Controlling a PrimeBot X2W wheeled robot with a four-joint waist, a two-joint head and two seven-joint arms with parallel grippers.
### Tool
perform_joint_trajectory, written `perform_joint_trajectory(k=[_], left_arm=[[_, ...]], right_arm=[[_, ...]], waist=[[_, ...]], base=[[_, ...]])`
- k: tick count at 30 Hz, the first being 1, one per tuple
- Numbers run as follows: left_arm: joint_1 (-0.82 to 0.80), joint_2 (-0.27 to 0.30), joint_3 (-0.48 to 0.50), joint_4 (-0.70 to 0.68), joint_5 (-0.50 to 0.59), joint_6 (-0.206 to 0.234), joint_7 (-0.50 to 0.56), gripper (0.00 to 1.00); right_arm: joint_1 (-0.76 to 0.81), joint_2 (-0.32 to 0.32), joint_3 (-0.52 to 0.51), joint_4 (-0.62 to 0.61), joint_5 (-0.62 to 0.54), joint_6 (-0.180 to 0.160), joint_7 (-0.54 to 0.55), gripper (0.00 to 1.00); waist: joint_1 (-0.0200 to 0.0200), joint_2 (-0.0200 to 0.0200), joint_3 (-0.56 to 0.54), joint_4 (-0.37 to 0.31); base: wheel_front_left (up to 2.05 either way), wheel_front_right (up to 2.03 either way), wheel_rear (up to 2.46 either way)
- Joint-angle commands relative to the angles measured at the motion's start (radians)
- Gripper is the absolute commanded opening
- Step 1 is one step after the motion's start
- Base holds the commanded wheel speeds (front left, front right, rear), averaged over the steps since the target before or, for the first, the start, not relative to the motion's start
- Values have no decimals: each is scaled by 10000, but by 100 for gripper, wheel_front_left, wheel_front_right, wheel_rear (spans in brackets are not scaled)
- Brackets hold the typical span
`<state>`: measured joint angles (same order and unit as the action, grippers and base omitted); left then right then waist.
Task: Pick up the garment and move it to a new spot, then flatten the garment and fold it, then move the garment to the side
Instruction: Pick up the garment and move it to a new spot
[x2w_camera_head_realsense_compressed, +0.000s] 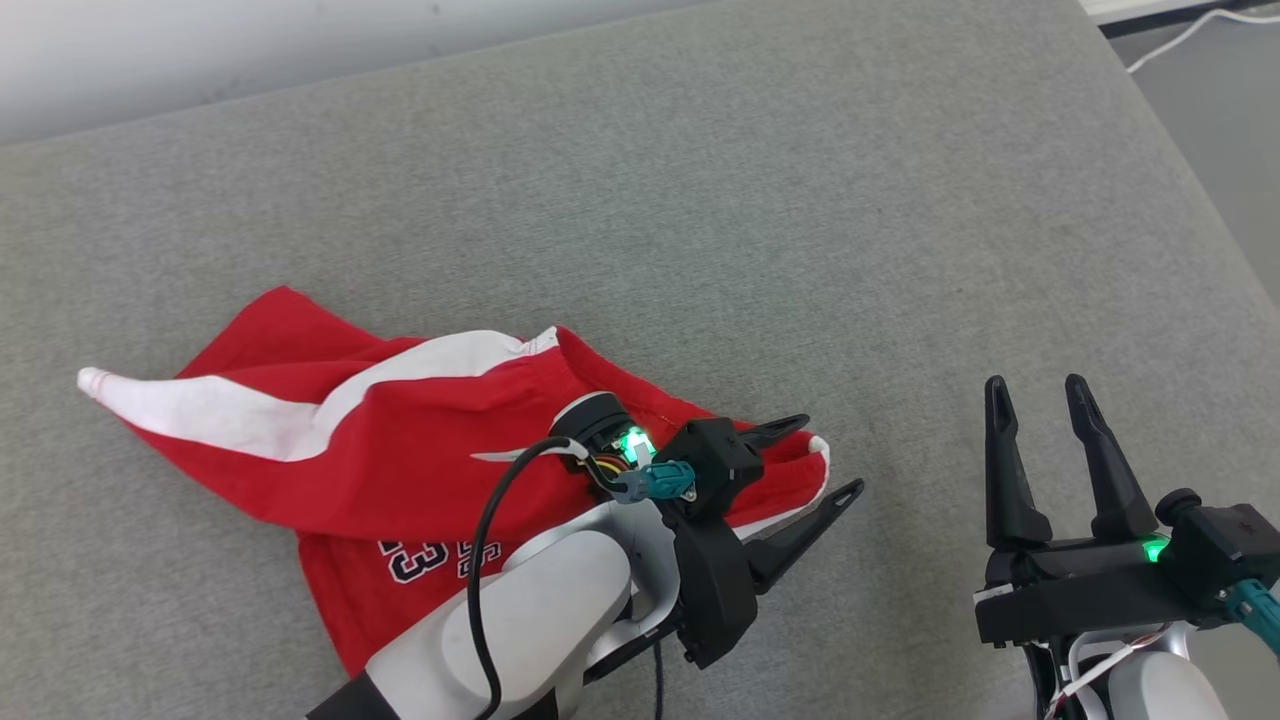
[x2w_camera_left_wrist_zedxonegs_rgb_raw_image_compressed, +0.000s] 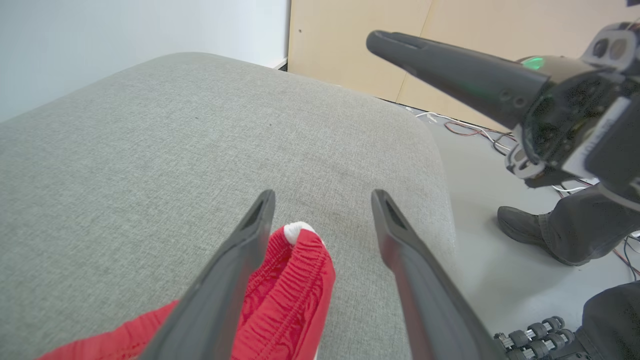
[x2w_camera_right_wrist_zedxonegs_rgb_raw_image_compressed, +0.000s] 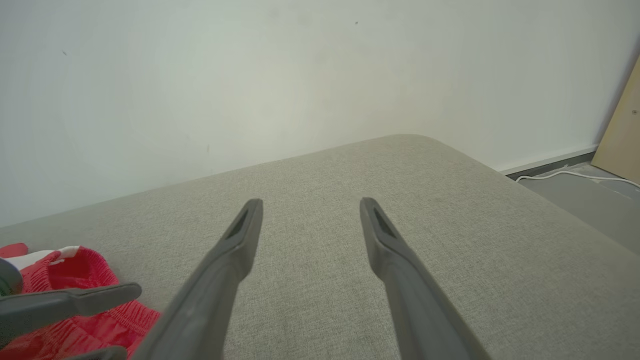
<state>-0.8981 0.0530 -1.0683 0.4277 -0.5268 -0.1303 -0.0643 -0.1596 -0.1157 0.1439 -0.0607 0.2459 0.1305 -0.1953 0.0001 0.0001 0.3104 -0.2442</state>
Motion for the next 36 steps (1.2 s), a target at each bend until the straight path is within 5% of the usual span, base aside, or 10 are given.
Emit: perform_joint_trajectory(k=[1,6,14,22,27,36], left_arm=[[-57,-14,-57,-53,-178,17,-174,100],[203,61,406,-515,-276,667,-842,100],[979,935,1948,-1595,-571,2119,-1682,100],[2474,2170,4482,-3267,-760,3390,-1993,100],[3922,2499,6465,-4362,-175,3650,-2004,100],[6251,2514,8944,-5273,1229,3284,-1990,100]], right_arm=[[-59,-73,-34,-22,-81,4,-14,100],[-71,-254,-64,-122,-129,4,58,100],[28,-485,-121,-315,-249,4,254,100],[199,-556,-178,-399,-343,4,406,100],[325,-642,-139,-337,-319,4,482,100],[594,-865,87,-158,-308,6,598,100]], waist=[[-1,-1,-210,313],[-1,-1,-505,788],[-1,-1,-859,1498],[-1,-1,-1240,2079],[-1,-1,-1523,2312],[-1,-1,-2004,2536]], base=[[0,0,0],[0,0,0],[0,0,0],[0,0,0],[0,0,0],[0,0,0]])
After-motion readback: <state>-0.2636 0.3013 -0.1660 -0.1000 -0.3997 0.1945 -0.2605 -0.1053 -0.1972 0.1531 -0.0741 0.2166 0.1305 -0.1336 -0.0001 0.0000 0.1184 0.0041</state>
